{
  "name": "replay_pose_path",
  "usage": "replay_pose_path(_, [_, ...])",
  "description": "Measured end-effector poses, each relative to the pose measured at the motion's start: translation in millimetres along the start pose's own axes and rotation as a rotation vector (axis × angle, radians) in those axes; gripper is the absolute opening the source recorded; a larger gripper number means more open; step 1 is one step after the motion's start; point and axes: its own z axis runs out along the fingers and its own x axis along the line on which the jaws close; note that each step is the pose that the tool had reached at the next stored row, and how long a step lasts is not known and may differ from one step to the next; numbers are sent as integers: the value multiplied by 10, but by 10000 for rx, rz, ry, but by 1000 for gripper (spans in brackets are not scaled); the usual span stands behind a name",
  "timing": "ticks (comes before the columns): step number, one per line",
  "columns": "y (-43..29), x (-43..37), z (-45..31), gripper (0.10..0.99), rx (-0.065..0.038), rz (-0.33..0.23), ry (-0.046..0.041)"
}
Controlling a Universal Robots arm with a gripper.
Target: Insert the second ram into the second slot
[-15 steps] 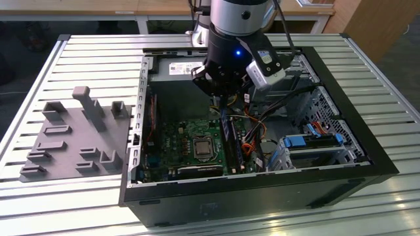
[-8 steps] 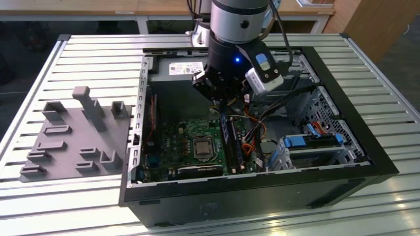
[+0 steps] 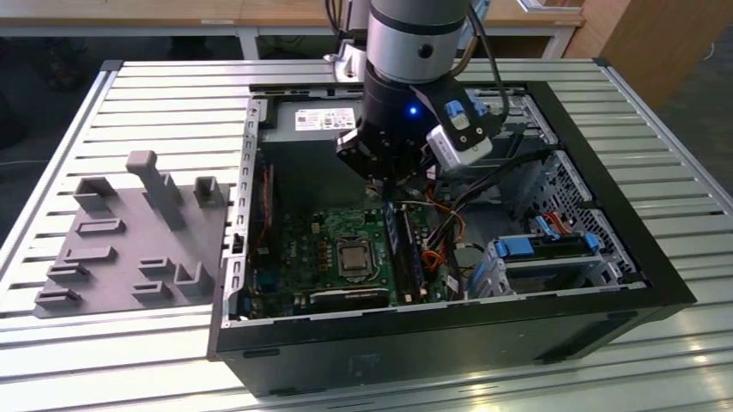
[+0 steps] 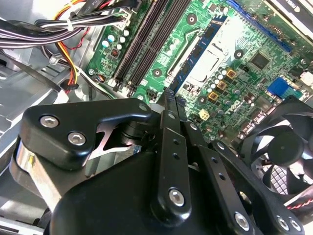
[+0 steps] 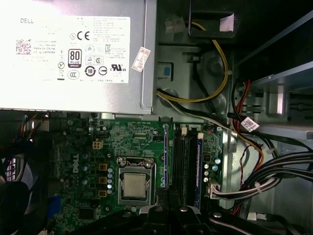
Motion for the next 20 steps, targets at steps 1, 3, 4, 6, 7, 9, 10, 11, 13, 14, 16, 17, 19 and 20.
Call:
replay_pose_path(1, [0,0,7,114,0,2,0])
replay_pose_path(3, [0,0,21,114,0,6,0])
replay_pose_path(4, [0,0,28,114,-1,8,-1])
replay_pose_path(6, [0,0,41,114,0,10,0])
replay_pose_path(7, [0,-1,47,114,0,10,0])
replay_pose_path(9, [0,-1,59,114,0,12,0])
replay_pose_path(10, [0,-1,64,114,0,13,0])
replay_pose_path(11, [0,-1,68,114,0,13,0])
replay_pose_path(13, [0,-1,75,114,1,13,0])
replay_pose_path(14, [0,-1,78,114,0,13,0])
replay_pose_path(16, [0,-1,84,114,0,13,0])
replay_pose_path(17, [0,-1,87,114,0,13,0])
replay_pose_path(19, [1,-1,93,114,0,13,0])
replay_pose_path(20, [1,-2,96,114,0,13,0])
